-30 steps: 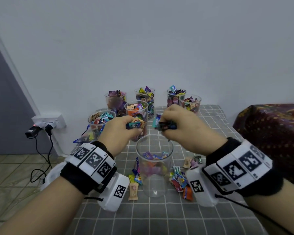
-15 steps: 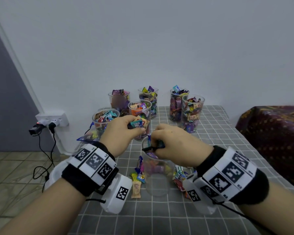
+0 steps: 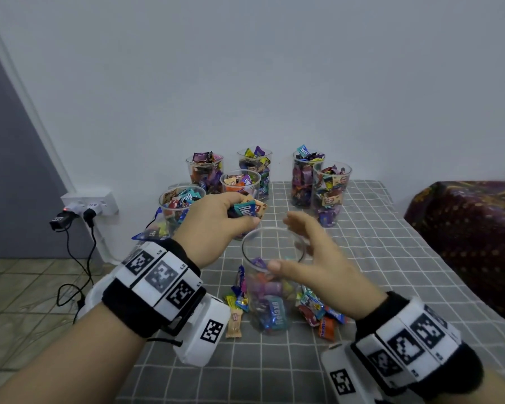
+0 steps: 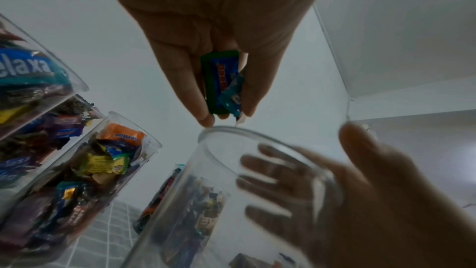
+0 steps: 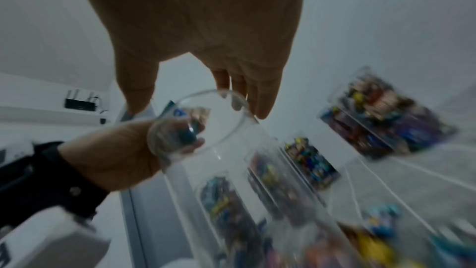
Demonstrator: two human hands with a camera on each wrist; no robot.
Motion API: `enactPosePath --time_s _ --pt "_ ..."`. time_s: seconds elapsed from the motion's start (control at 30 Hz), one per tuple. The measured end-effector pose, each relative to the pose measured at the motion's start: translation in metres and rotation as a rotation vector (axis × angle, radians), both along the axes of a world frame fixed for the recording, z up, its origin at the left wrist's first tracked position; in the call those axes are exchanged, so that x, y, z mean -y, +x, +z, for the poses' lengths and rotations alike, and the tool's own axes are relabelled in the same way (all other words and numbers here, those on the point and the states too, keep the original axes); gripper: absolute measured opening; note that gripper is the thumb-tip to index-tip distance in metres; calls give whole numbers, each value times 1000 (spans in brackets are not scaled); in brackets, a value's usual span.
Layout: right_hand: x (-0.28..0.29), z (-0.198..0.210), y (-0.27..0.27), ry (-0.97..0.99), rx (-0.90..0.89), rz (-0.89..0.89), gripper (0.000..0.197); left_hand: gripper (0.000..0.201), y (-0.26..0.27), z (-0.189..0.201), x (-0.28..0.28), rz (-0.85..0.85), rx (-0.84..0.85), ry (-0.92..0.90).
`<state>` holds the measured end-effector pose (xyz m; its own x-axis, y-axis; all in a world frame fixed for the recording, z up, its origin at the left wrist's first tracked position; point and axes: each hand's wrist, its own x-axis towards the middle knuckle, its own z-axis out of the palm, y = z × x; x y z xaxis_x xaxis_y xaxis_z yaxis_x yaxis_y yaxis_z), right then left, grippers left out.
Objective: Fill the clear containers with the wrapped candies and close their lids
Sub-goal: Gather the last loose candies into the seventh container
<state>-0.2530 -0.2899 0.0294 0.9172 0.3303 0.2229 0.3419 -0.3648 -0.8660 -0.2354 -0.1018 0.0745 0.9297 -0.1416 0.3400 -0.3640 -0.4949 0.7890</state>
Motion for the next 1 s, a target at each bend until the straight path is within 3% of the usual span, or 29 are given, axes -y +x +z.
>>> enactPosePath --time_s 0.07,0.13,0.37,0.6,0.8,0.9,1.0 --pt "0 -11 -3 29 -81 31 110 20 -1 2 3 -1 9 82" --pt "-2 -15 -4 85 -103 20 114 12 -2 3 6 8 7 202" --pt "-2 -20 -1 38 -139 1 95 22 -6 1 17 -20 29 479" --pt "1 -16 2 -20 -99 -9 89 31 -7 5 22 -68 29 652" --pt "7 -16 2 -73 -67 -20 102 29 -10 -1 19 -141 1 434" --pt "9 -15 0 -89 -61 -22 94 11 -12 -5 18 -157 -5 180" --pt "11 -14 -1 -93 -60 -35 94 13 -10 -5 14 -140 -77 -119"
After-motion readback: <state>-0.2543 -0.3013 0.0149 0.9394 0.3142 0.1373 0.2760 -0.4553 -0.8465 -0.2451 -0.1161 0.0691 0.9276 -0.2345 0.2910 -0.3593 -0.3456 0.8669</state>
